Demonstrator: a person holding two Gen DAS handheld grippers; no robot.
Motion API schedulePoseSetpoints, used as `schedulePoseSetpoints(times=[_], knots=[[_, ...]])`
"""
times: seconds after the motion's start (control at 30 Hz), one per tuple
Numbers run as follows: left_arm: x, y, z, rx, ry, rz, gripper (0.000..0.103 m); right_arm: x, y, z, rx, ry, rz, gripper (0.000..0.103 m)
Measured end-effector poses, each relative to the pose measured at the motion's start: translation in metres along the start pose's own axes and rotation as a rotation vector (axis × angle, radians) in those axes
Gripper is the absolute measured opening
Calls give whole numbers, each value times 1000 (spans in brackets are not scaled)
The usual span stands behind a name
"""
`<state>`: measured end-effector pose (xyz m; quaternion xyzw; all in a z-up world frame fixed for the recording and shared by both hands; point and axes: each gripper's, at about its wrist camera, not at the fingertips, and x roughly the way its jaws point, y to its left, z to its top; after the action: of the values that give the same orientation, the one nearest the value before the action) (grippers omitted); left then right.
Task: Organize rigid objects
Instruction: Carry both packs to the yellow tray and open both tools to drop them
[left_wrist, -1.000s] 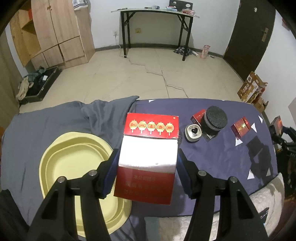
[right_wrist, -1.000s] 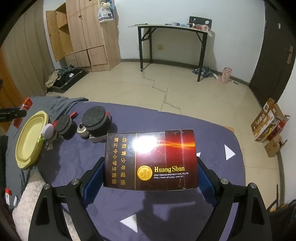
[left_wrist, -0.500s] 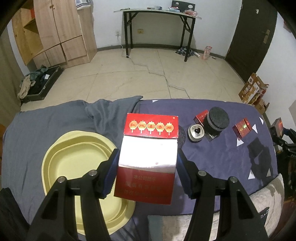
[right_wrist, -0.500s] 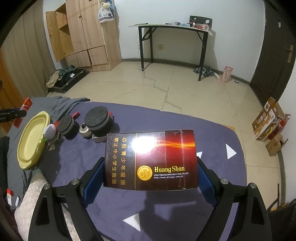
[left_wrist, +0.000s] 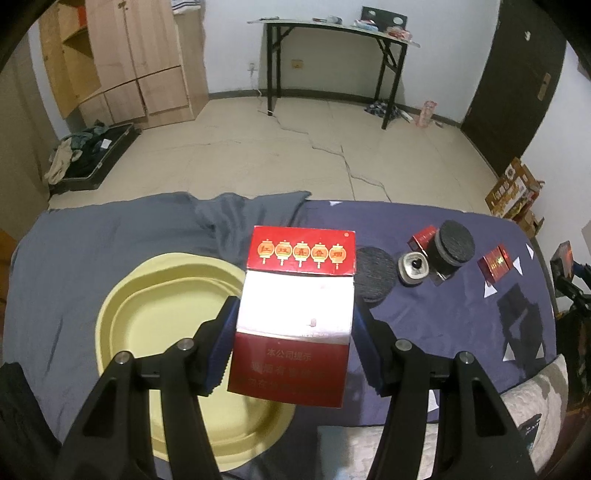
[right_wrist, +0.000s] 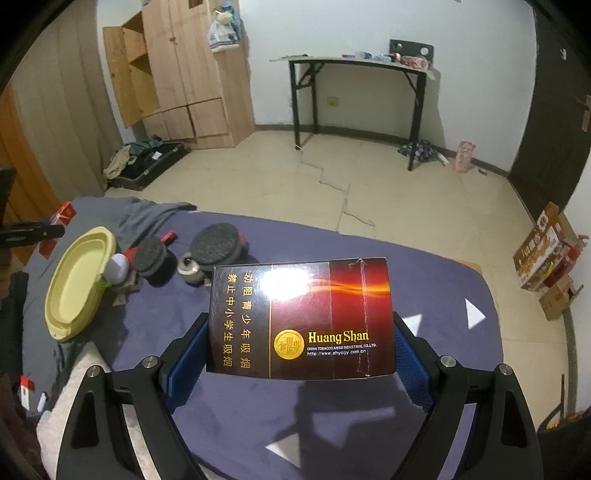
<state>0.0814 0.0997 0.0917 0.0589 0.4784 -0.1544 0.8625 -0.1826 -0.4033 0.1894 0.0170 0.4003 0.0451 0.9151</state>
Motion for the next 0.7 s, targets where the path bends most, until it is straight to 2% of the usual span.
schedulePoseSetpoints(times=[0.1,0.17,0.3,0.4,0.43,0.53,0.63,0.7], knots=[[-8,20,-3,-23,-9,10,60,-9,25,9,-58,-29,39,90],[-11,36,-5,-41,-14,28,60,-15,51,19,-82,-41,107,90],[-12,84,-9,-125,-7,71,60,-15,125,40,-183,-41,230,90],[-1,117,-12,-159,38,121,60,12,199,49,-296,45,329,90],[3,127,-13,-168,52,121,60,21,217,50,-334,61,339,90],[19,155,-21,-181,91,137,60,60,303,46,-486,105,376,90],[47,174,-33,-195,131,129,60,105,357,47,-505,147,404,90],[74,181,-41,-206,171,120,60,146,393,39,-533,202,391,90]])
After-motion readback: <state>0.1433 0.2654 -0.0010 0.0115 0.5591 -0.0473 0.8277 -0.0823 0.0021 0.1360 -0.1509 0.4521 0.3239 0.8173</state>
